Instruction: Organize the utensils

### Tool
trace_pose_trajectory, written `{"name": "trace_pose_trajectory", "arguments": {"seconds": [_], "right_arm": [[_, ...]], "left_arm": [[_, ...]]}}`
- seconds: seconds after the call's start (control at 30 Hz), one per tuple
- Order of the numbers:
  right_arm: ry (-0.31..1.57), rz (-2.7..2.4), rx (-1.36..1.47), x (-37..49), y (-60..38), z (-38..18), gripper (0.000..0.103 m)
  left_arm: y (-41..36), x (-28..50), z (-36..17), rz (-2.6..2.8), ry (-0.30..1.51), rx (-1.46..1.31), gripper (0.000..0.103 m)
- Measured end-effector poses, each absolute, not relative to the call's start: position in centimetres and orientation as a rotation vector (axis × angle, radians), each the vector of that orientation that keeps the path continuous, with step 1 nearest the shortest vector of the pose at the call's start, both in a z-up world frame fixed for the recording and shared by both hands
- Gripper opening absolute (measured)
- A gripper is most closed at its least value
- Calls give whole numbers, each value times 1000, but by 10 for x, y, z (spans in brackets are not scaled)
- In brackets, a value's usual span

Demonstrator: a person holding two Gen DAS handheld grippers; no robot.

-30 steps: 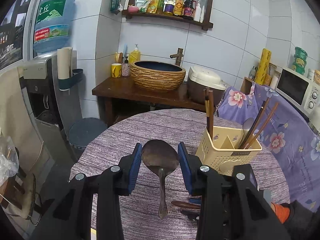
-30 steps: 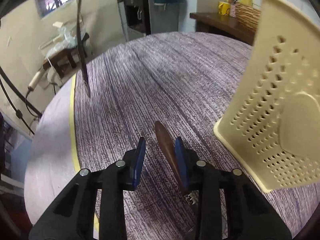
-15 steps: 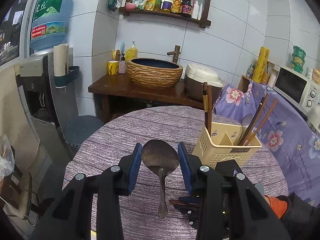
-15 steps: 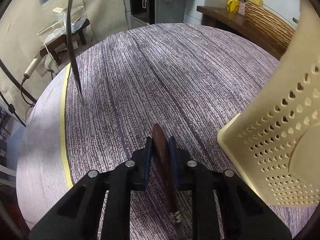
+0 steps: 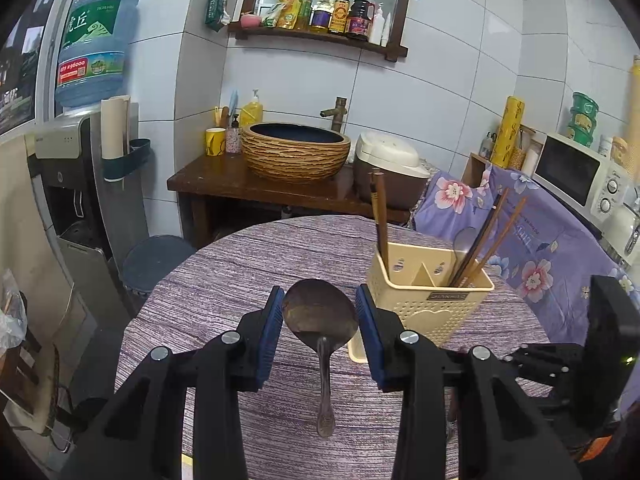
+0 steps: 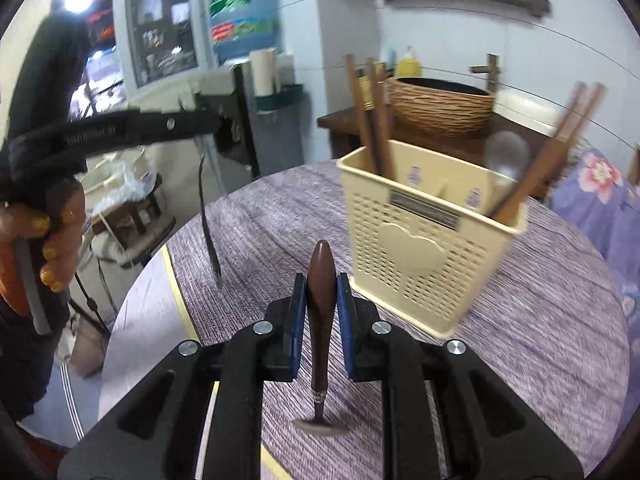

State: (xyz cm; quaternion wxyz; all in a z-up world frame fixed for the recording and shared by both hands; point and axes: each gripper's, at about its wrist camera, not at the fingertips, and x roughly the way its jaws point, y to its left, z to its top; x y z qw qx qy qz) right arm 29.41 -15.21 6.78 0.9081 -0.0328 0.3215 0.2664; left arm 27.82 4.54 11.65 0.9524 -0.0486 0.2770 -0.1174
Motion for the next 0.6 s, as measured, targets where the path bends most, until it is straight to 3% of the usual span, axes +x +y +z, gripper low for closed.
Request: {"name": "trace_pose_trajectory", "arguments": {"seconds": [0.4,0.6], "right_arm": [[614,493,44,275,-176,85,16],[534,512,84,283,-183,129,16]], "left_arm": [[16,274,109,-260,581,-99,37],[4,290,143,-295,536,-113,37]]}}
